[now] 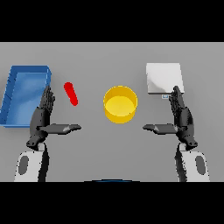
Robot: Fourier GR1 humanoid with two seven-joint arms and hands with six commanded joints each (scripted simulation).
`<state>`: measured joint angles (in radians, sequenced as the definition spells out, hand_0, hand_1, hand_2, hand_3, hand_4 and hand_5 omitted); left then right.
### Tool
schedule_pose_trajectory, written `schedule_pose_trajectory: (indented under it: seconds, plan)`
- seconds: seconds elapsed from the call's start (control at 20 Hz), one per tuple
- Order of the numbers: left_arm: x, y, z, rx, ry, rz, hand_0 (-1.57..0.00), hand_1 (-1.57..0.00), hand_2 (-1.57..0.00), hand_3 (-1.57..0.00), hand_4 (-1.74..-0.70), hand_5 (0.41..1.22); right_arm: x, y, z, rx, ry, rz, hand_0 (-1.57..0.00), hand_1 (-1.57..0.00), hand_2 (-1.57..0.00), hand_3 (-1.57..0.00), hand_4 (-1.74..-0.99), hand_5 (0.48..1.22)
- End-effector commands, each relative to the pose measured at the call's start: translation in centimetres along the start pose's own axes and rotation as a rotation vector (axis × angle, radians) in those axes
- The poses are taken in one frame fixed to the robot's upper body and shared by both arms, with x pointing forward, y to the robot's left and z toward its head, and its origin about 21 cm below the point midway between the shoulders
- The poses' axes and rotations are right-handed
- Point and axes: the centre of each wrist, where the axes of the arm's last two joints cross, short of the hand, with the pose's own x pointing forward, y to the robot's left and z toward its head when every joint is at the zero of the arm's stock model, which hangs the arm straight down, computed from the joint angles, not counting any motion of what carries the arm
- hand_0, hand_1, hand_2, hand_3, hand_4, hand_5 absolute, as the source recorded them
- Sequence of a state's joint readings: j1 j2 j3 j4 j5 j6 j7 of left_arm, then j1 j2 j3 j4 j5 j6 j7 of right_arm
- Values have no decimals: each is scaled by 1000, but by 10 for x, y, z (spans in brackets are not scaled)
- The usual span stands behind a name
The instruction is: Pick up the red beaker and tilt it to pour out 1 green nut into yellow bowl. Pick up the yellow bowl and place it on the metallic measuring scale.
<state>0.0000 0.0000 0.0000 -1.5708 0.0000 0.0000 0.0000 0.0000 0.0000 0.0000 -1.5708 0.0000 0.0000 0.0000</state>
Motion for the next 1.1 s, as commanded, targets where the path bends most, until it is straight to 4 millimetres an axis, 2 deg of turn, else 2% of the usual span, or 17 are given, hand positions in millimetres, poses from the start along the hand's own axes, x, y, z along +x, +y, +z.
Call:
schedule_pose_trajectory:
  seconds: [0.0,0.25,0.3,0.4,0.55,0.65,0.75,1.05]
  plan:
    - [0,1,0,1,0,0,1,1,1,1,-1204,652,0,0,0,-1,0,0,1,1,1,1,-1245,681]
    - [0,2,0,1,2,6,1,1,1,1,-1204,652,-1,-1,-2,-3,8,-2,1,1,1,1,-1245,681]
    - [4,6,11,-23,-25,-74,1,1,1,1,-1204,652,3,-3,6,12,-81,140,1,1,1,1,-1245,681]
    - [11,6,22,-60,-41,-146,1,1,1,1,-1212,650,5,1,23,43,-145,275,1,1,1,1,-1239,679]
    - [21,2,25,-73,-18,-180,1,1,1,1,-1224,660,10,0,29,48,-140,323,1,1,1,1,-1235,678]
    - [20,3,28,-90,-14,-187,1,1,1,1,-1230,662,13,2,28,57,-148,313,1,1,1,1,-1245,681]
    - [17,0,23,-106,6,-208,1,1,1,1,-1254,679,14,5,28,66,-138,289,1,1,1,1,-1254,682]
    - [8,-12,-14,-137,30,-200,1,1,1,1,-1377,738,11,0,30,70,-155,250,1,1,1,1,-1304,678]
